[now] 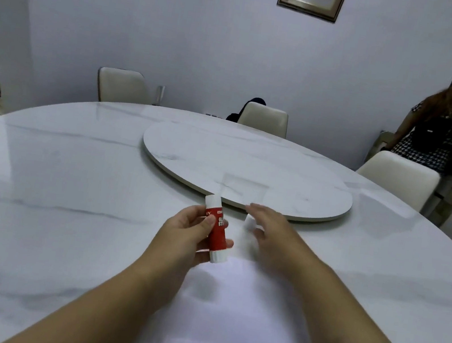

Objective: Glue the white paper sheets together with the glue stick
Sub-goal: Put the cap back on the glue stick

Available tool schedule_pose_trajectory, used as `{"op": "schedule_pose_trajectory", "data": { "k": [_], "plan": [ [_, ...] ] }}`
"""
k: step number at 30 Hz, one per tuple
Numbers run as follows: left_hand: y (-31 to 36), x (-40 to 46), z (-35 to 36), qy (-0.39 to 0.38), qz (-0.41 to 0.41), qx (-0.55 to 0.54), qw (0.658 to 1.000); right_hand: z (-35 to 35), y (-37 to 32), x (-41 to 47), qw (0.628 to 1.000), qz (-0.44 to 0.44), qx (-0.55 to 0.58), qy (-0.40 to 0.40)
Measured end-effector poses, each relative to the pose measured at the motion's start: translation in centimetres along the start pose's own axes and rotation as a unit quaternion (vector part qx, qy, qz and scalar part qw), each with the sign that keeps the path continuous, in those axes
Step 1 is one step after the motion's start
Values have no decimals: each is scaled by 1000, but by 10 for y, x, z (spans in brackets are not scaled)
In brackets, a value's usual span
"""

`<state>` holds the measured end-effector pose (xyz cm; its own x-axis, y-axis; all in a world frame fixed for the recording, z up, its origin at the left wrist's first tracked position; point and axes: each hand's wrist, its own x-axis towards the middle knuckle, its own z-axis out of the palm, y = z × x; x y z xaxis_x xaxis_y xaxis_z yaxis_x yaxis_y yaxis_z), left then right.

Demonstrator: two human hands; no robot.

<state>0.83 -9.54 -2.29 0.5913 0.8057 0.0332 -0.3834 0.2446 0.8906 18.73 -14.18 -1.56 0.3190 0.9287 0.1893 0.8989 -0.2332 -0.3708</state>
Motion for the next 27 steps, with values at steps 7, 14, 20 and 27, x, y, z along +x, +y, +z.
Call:
{"op": "schedule_pose_trajectory", "data": {
  "k": [7,14,20,27],
  "plan": [
    [-6,3,2,-43,-24,-15,999,15,23,20,997,26,11,69],
    [-8,1,3,-55,-17,14,998,0,23,11,982,65,141,105],
    [-7,-3,6,-84,-29,39,995,-40,-30,-26,855,-86,491,146],
    [-5,-9,5,-108,-46,52,992,-31,-47,-32,878,-22,469,90]
  ]
}}
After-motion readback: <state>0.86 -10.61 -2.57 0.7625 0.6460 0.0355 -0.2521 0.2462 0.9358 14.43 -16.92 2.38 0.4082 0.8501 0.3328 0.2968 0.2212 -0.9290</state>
